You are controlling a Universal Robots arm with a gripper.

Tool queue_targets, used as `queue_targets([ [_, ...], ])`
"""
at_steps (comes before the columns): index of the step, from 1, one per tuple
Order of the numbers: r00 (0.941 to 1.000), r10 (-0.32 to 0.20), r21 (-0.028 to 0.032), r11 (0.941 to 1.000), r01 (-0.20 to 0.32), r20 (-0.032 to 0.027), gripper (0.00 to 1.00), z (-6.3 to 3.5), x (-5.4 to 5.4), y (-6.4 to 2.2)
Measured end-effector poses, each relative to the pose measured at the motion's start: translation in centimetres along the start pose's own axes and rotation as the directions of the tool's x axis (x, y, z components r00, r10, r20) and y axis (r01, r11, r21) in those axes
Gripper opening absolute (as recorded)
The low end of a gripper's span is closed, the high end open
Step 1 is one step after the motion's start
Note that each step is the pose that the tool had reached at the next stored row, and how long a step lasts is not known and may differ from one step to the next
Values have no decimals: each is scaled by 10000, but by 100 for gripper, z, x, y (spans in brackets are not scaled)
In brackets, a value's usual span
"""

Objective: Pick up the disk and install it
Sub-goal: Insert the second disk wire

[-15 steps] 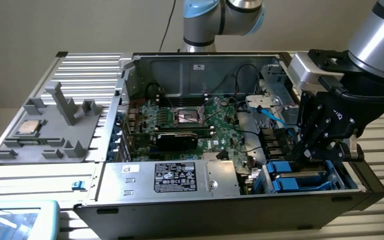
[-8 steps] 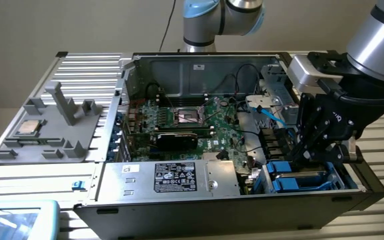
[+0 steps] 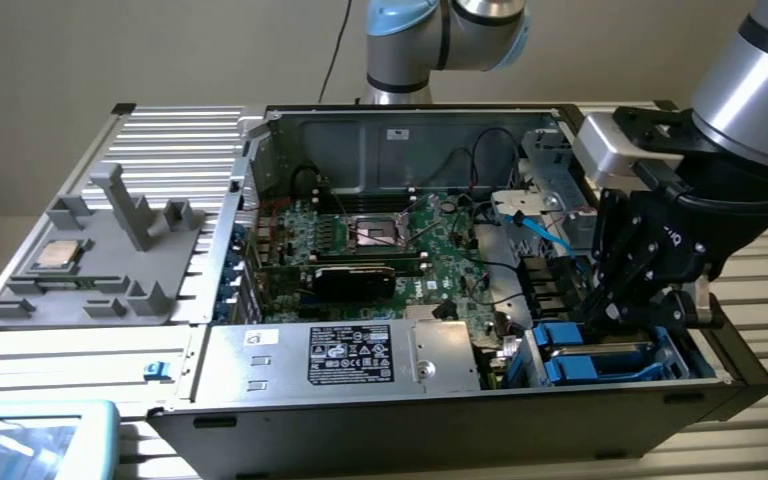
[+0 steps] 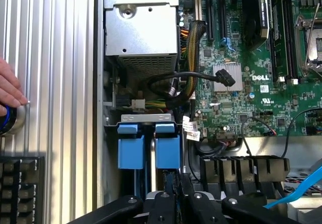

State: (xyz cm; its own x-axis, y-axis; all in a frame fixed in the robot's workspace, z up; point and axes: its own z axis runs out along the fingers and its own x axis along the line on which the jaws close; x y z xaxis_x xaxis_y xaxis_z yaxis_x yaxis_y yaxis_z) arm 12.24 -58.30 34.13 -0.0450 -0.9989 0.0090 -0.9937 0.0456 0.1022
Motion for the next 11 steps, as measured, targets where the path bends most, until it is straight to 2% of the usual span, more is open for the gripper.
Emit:
queue_targets([
  [11, 10000, 1, 0, 10000, -1, 0, 15, 14, -1, -25],
])
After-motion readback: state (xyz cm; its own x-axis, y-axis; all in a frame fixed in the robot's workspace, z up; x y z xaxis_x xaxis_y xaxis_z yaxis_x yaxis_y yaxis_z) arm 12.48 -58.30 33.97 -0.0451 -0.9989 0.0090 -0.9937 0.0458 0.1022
